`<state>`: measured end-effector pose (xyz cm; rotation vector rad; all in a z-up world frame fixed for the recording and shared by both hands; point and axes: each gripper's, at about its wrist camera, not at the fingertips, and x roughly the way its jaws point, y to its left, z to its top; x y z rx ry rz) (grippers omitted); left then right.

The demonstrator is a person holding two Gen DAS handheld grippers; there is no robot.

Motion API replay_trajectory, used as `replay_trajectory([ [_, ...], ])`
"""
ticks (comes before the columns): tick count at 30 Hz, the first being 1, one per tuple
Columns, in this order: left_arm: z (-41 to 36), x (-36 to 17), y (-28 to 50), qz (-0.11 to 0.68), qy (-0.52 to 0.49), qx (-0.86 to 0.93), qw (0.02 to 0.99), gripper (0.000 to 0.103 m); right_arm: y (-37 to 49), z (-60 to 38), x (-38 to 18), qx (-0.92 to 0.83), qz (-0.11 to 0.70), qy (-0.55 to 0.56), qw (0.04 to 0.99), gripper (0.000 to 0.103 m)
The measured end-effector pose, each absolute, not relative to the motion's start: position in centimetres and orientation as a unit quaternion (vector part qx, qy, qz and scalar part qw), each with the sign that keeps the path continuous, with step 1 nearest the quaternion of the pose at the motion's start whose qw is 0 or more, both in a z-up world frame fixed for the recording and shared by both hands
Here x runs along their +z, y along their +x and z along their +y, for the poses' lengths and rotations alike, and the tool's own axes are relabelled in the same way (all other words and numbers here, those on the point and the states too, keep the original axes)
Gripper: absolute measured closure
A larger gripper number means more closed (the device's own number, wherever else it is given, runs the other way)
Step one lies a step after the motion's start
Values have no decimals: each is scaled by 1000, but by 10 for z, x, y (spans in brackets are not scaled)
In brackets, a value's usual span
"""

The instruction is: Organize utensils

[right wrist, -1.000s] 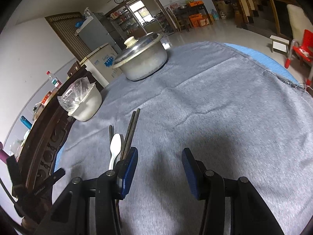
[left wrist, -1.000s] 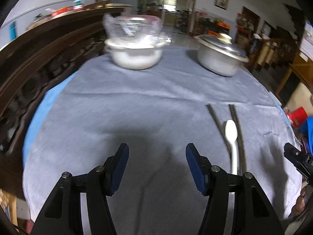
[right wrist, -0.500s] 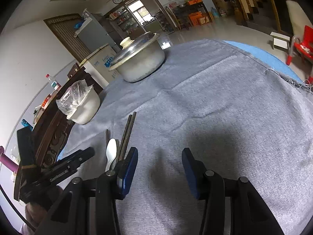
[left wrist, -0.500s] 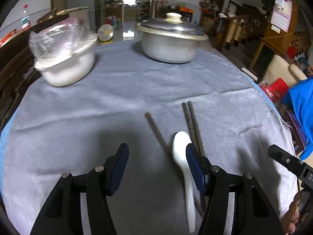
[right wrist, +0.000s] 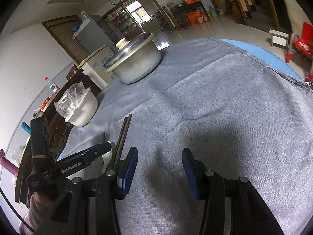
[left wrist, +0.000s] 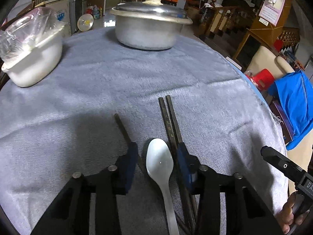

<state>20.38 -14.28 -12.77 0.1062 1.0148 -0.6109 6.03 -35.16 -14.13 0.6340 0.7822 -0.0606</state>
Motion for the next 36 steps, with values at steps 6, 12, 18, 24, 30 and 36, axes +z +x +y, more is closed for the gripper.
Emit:
replay_trajectory([
  [6, -148, -130, 202, 465, 67, -298, 831, 77, 71, -353, -139, -27, 381, 295, 876, 53],
  [12, -139, -137, 203, 471, 45, -307, 826, 98, 94, -341, -135, -10, 392, 269, 880, 53],
  [18, -118, -127, 196, 442, 1, -307, 843, 99, 136, -325, -143, 27, 431, 237, 870, 65],
  [24, -90, -128, 205, 447, -52, -292, 844, 99, 179, -312, -147, 50, 461, 211, 861, 66],
  [30, -87, -134, 224, 470, -58, -268, 839, 98, 209, -309, -155, 47, 480, 214, 849, 68],
  [36, -104, -132, 232, 473, -40, -266, 839, 87, 233, -289, -165, 48, 502, 177, 845, 81],
])
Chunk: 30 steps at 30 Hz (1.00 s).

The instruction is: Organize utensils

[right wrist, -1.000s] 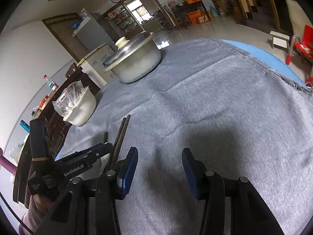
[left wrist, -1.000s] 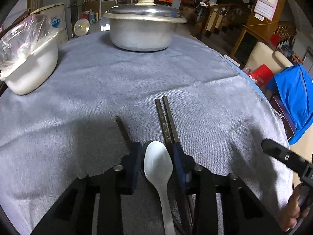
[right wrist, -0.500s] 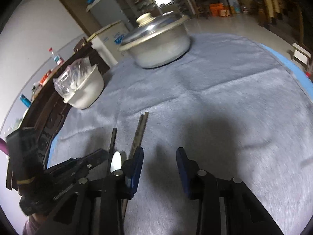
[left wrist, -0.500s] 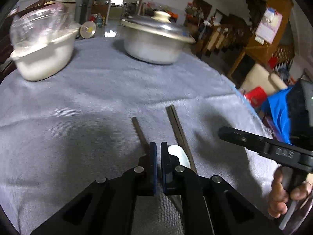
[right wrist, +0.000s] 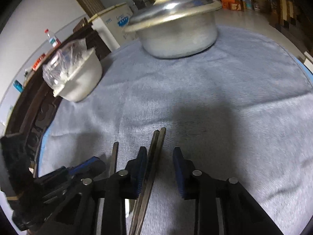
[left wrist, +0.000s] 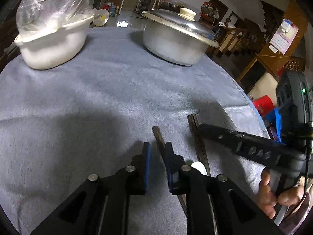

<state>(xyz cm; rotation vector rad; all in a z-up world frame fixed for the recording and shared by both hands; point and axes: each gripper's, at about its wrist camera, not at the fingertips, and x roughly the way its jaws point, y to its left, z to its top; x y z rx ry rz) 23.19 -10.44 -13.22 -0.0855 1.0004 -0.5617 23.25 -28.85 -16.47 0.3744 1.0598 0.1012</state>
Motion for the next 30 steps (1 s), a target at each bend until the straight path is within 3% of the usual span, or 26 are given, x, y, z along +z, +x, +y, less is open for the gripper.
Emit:
replay_trajectory([
  [8, -121, -137, 233, 482, -5, -262, 836, 87, 229, -284, -161, 9, 509, 94, 855, 92],
  [15, -125, -136, 240, 483, 34, -263, 834, 87, 235, -296, -153, 37, 509, 175, 842, 89],
  [24, -129, -138, 247, 481, 50, -264, 835, 91, 230, -270, -154, 23, 515, 79, 853, 93],
  [30, -122, -135, 239, 475, 89, -279, 830, 92, 218, -296, -154, 2, 535, 77, 841, 97],
])
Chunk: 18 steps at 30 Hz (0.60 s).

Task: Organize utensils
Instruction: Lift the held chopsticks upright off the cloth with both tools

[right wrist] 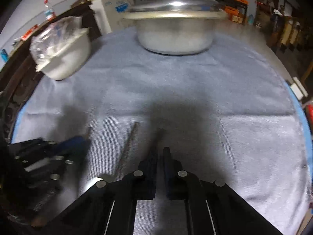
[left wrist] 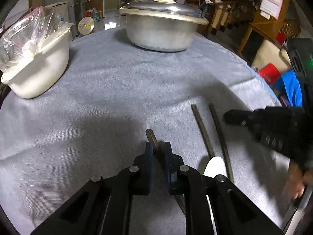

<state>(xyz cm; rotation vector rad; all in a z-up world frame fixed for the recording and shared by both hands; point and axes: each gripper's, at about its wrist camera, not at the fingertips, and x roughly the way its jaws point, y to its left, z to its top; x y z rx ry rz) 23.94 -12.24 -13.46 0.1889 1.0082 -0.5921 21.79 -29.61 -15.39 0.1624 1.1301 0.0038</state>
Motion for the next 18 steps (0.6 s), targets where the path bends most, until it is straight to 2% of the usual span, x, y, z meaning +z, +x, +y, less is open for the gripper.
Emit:
replay_trajectory([
  [7, -100, -124, 247, 488, 75, -275, 825, 94, 223, -315, -145, 29, 561, 179, 807, 96],
  [11, -86, -112, 250, 487, 59, -263, 831, 94, 233, -305, -141, 18, 573, 163, 803, 95],
  [18, -93, -124, 257, 546, 25, -261, 796, 87, 243, -297, -145, -10, 609, 150, 778, 94],
])
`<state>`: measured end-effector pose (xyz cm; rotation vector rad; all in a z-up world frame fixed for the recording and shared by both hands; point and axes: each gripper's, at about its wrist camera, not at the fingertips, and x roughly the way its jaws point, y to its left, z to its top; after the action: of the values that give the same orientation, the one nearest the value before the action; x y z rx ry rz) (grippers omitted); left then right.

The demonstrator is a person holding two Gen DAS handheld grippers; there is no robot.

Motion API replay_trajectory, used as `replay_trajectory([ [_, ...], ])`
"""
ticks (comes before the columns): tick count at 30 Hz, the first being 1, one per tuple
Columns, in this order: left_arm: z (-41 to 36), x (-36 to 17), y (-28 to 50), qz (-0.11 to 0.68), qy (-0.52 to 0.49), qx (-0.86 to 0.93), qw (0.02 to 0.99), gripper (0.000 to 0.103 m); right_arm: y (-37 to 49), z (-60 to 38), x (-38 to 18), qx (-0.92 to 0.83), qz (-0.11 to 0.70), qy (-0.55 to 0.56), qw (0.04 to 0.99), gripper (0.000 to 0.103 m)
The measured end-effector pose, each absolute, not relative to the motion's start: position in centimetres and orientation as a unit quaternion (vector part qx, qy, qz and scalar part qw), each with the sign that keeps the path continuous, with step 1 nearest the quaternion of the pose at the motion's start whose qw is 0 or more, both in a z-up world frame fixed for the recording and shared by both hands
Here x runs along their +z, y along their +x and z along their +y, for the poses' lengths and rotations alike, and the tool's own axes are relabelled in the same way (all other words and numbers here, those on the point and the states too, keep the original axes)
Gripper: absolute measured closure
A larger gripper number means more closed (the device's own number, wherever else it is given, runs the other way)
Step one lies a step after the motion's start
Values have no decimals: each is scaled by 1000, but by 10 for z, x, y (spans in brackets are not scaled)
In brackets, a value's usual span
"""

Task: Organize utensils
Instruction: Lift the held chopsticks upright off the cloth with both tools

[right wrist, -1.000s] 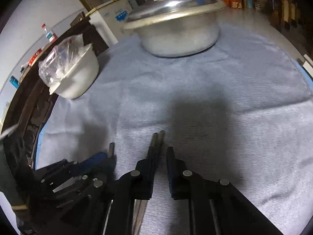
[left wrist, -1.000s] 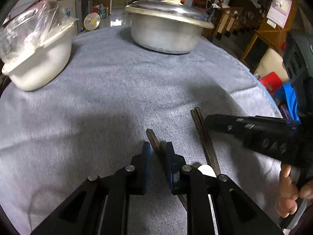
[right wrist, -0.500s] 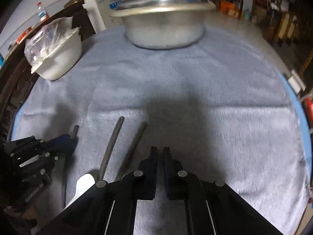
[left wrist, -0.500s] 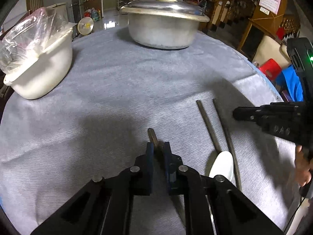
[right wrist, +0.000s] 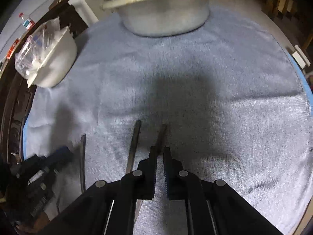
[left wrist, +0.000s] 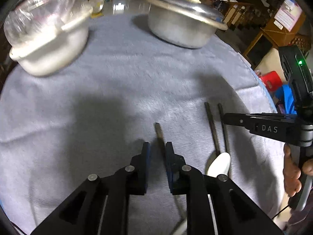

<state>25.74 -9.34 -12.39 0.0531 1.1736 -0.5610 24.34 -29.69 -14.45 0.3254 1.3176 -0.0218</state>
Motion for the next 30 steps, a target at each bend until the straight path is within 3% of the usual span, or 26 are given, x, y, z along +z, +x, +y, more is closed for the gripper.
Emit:
replay_trajectory([
  [3, -101, -126, 258, 554, 20, -260, 791, 82, 251, -296, -145, -8, 619, 149, 771, 94],
  [11, -111, -130, 267, 583, 17, -239, 777, 82, 257, -274, -143, -8, 637, 83, 766, 92],
  [14, -112, -131, 267, 580, 28, -223, 783, 96, 254, -282, -139, 1, 631, 104, 769, 93],
  [22, -97, -127, 255, 567, 12, -206, 798, 97, 222, -322, -126, 20, 592, 168, 788, 97],
  [30, -49, -82, 224, 500, -11, -173, 848, 98, 154, -379, -94, 0, 526, 220, 822, 97],
])
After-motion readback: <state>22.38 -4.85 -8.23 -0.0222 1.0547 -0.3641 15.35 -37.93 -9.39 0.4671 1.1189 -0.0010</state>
